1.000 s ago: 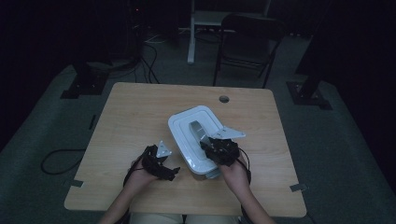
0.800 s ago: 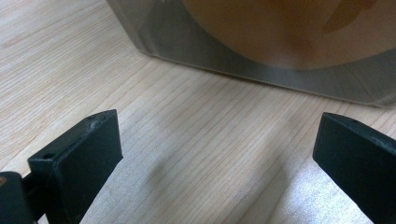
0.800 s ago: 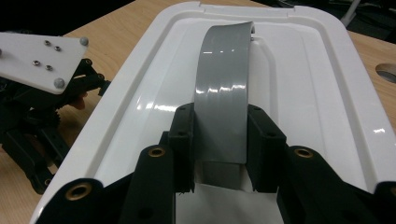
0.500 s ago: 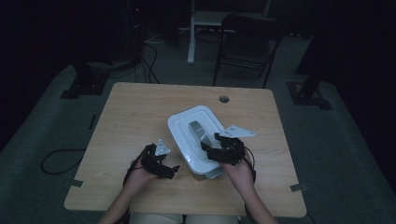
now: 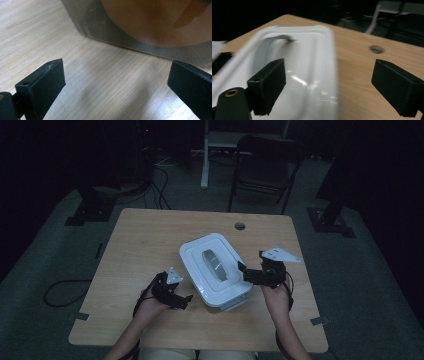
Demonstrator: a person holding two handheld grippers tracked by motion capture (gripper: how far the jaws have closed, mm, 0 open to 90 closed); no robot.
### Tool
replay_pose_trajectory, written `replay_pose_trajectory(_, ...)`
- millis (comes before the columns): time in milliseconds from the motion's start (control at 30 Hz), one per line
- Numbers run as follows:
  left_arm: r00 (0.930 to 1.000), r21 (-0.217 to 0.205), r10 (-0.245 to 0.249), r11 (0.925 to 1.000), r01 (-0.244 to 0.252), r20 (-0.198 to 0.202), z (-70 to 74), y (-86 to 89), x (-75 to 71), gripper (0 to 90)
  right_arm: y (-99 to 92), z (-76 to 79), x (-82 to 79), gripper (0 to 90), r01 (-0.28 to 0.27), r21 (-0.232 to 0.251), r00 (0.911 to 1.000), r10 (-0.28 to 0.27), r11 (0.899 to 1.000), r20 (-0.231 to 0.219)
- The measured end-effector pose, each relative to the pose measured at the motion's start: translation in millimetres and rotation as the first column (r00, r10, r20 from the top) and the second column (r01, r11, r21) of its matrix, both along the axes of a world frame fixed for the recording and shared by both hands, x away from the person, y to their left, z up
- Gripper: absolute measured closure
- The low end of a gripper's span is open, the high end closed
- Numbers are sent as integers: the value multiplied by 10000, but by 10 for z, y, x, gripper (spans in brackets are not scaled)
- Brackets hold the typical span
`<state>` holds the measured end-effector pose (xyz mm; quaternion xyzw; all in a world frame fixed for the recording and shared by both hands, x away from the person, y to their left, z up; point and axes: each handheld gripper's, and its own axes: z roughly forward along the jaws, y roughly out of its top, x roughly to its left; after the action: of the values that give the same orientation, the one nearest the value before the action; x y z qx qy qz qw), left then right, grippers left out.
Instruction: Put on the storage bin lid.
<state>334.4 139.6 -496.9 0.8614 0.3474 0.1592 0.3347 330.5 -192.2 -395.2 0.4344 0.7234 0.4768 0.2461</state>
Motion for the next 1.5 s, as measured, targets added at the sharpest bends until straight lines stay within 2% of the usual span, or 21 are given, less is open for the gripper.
replay_pose_trajectory(67,10000,-13,53,10000,-53,27,9,-3,13,19,-103,-35,64,119,351,38,9994,-350,9994,-23)
replay_pose_trajectory(100,10000,-13,53,10000,-53,27,9,-3,13,19,-103,-35,64,119,351,38,9994,-350,9994,-23)
replay_pose_trajectory(133,10000,-13,46,10000,-46,39,14,0,19,19,-197,-85,138,119,702,39,9975,-702,9975,0)
replay_pose_trajectory(200,9999,17,57,10000,-57,84,18,-3,30,19,-282,-152,217,119,1039,-64,9945,-1040,9946,-95)
replay_pose_trajectory(267,9999,73,59,10000,-60,93,25,-3,44,19,-321,-193,256,119,1184,-60,9928,-1185,9929,-153)
replay_pose_trajectory(300,9999,88,94,9999,-94,100,28,0,52,19,-354,-241,296,119,1353,-144,9904,-1357,9907,-253)
replay_pose_trajectory(333,9998,92,113,9999,-114,139,30,4,59,19,-420,-353,368,119,1603,-266,9861,-1613,9867,-403)
replay_pose_trajectory(400,9998,69,167,9998,-168,135,35,11,75,19,-469,-489,429,119,1789,-350,9814,-1809,9832,-644)
replay_pose_trajectory(467,9996,67,228,9997,-229,152,36,11,102,19,-502,-634,466,119,1824,-182,9793,-1833,9831,-862)
replay_pose_trajectory(500,9996,67,228,9997,-229,152,36,11,102,19,-502,-634,466,119,1824,-182,9793,-1833,9831,-862)
replay_pose_trajectory(533,9996,79,232,9997,-233,151,35,8,112,19,-500,-769,487,119,1745,-251,9784,-1762,9843,-1085)
replay_pose_trajectory(600,9996,132,247,9996,-249,152,26,-4,125,19,-476,-885,495,119,1741,-436,9757,-1783,9838,-1272)
replay_pose_trajectory(667,9996,141,257,9996,-258,120,16,-8,143,19,-450,-983,500,119,1644,-411,9756,-1686,9855,-1407)
replay_pose_trajectory(767,9996,177,251,9995,-253,113,11,-6,158,19,-434,-1023,503,119,1566,-421,9746,-1613,9868,-1554)
replay_pose_trajectory(867,9995,311,302,9990,-305,103,1,-1,197,19,-361,-1135,514,119,1212,-424,9766,-1268,9917,-1735)
replay_pose_trajectory(1133,9993,327,378,9988,-376,-39,9,19,283,19,-235,-1181,479,119,827,-645,9776,-935,9945,-1884)
replay_pose_trajectory(1300,9995,245,316,9992,-315,-32,28,-18,341,19,-225,-1201,443,130,800,-564,9772,-895,9952,-1924)
replay_pose_trajectory(1400,9998,661,211,9976,-212,24,49,-57,380,19,-244,-1218,405,142,716,-464,9781,-792,9964,-1923)
replay_pose_trajectory(1500,9998,677,191,9975,-191,11,54,-65,396,18,-253,-1221,381,149,673,-421,9780,-743,9968,-1951)
